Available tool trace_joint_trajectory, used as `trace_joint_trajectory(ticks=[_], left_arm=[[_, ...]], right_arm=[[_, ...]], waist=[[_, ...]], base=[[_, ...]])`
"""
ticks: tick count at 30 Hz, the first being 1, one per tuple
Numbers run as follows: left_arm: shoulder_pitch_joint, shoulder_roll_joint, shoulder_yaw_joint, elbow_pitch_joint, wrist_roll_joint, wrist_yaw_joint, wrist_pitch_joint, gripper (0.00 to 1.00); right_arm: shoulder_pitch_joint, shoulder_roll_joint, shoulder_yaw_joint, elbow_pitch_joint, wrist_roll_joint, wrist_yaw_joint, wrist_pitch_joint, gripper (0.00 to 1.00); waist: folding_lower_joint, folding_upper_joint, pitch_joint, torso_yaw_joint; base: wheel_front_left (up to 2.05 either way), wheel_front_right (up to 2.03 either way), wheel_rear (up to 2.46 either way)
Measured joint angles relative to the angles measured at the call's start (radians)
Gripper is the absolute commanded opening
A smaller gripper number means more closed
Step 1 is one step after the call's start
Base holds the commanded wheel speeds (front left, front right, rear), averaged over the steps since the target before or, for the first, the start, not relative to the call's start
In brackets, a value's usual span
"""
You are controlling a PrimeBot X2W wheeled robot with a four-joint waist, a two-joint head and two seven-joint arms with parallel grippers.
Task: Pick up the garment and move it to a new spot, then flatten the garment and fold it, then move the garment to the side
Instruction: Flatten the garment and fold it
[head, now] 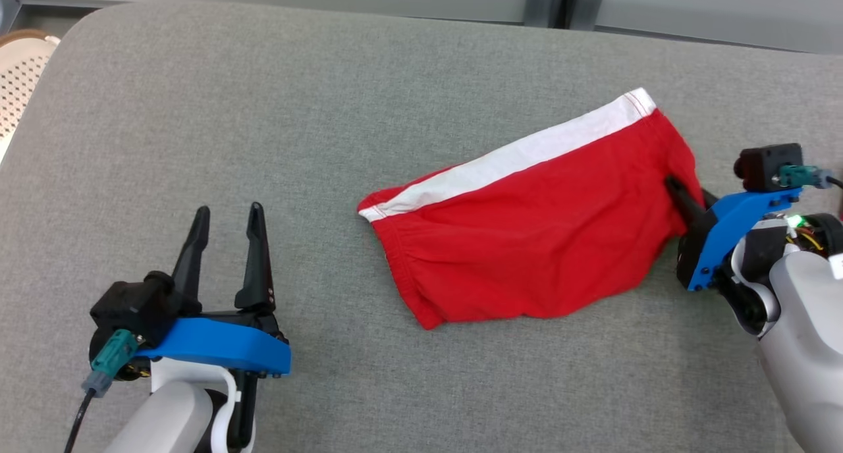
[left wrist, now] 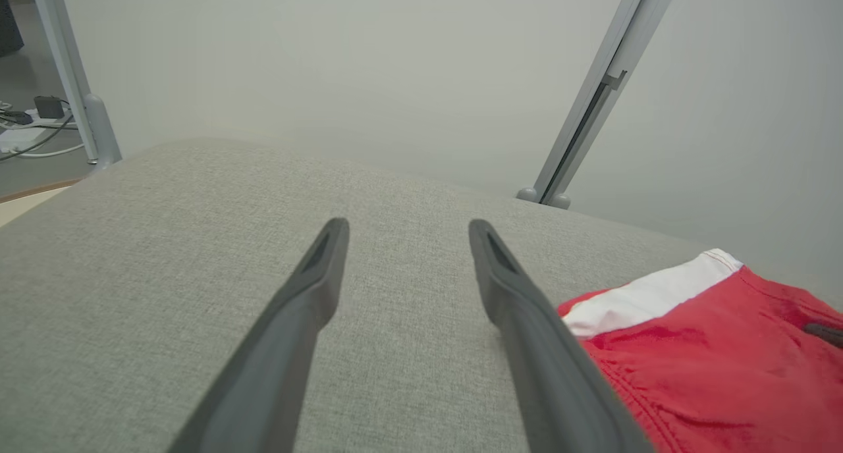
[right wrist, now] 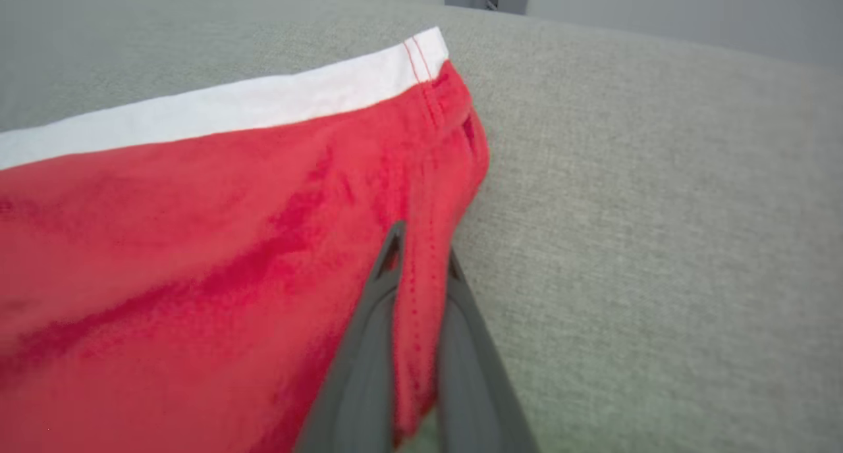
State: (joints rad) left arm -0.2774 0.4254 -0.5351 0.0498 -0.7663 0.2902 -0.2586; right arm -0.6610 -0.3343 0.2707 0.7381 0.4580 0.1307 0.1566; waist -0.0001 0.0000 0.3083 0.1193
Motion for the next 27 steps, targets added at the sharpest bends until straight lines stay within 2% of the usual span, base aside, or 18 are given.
trace_joint_trajectory(ticks=[4,10,15,19,23,27], left_arm=[[0.007,-0.021,0.001,0.004,0.021,-0.020,-0.002,1.00],[0.036,-0.052,0.013,0.020,0.050,-0.047,-0.003,1.00],[0.065,-0.071,0.033,0.044,0.075,-0.071,-0.003,1.00],[0.096,-0.087,0.044,0.072,0.099,-0.081,-0.003,1.00],[0.102,-0.104,0.051,0.095,0.121,-0.094,-0.003,1.00],[0.107,-0.116,0.045,0.123,0.147,-0.106,-0.003,1.00]], right_arm=[[0.029,-0.001,-0.028,-0.026,-0.012,0.000,-0.072,0.00],[0.163,0.007,-0.099,-0.103,-0.018,0.000,-0.156,0.00],[0.308,0.051,-0.168,-0.197,-0.040,0.000,-0.188,0.00],[0.386,0.117,-0.210,-0.269,-0.061,0.000,-0.193,0.00],[0.418,0.155,-0.244,-0.309,-0.103,0.000,-0.190,0.00],[0.418,0.192,-0.255,-0.333,-0.154,0.000,-0.193,0.00]], waist=[[0.0000,0.0001,-0.020,-0.015],[0.0000,0.0000,-0.065,-0.053],[-0.0001,0.0000,-0.100,-0.102],[0.0000,0.0001,-0.123,-0.143],[0.0000,0.0001,-0.140,-0.161],[0.0000,0.0000,-0.154,-0.152]], base=[[0.00,0.00,0.00],[0.00,0.00,0.00],[0.00,0.00,0.00],[0.00,0.00,0.00],[0.00,0.00,0.00],[0.00,0.00,0.00]])
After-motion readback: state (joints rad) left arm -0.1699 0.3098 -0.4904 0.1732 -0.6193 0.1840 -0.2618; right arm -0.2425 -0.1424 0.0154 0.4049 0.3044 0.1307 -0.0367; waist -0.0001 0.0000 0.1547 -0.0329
